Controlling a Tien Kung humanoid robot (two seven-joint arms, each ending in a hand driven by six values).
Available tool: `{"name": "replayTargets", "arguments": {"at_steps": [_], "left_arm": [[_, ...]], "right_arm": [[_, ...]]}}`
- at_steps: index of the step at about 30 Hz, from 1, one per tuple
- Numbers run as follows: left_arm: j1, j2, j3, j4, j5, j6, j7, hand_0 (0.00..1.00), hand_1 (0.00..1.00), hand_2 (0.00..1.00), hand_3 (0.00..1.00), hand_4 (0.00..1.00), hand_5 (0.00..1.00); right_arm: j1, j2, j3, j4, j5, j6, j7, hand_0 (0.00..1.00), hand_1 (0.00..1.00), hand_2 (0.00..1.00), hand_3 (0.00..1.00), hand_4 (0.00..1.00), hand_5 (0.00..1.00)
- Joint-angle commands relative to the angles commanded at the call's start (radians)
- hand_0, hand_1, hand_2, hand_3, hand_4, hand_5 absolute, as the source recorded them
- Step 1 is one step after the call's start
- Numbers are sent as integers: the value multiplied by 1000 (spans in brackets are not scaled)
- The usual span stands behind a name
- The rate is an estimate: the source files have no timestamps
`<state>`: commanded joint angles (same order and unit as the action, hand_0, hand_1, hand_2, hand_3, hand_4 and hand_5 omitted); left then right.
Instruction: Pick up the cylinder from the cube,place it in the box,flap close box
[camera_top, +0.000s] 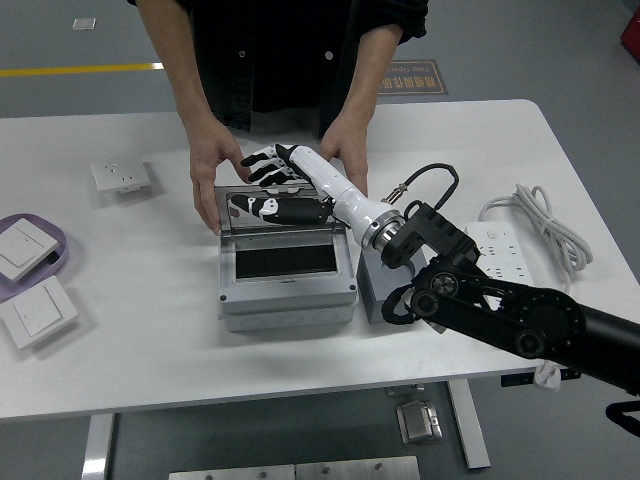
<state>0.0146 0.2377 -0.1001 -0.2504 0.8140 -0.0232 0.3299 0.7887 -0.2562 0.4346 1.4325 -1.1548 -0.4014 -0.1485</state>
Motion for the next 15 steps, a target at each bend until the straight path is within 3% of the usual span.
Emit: {"name": "replayTargets", "arguments": {"at_steps": [3,15], "left_arm": [[-1,1,-1,-1,1,0,0,636,621,541,627,707,341],[-5,1,-2,-4,4,-1,2,635,620,541,627,707,339]], "right_arm": [[16,7,-4,-45,-5,-1,3,718,637,656,678,789,418],[29,7,-12,-69,-12,-9,9,721,634,644,671,755,401]]}}
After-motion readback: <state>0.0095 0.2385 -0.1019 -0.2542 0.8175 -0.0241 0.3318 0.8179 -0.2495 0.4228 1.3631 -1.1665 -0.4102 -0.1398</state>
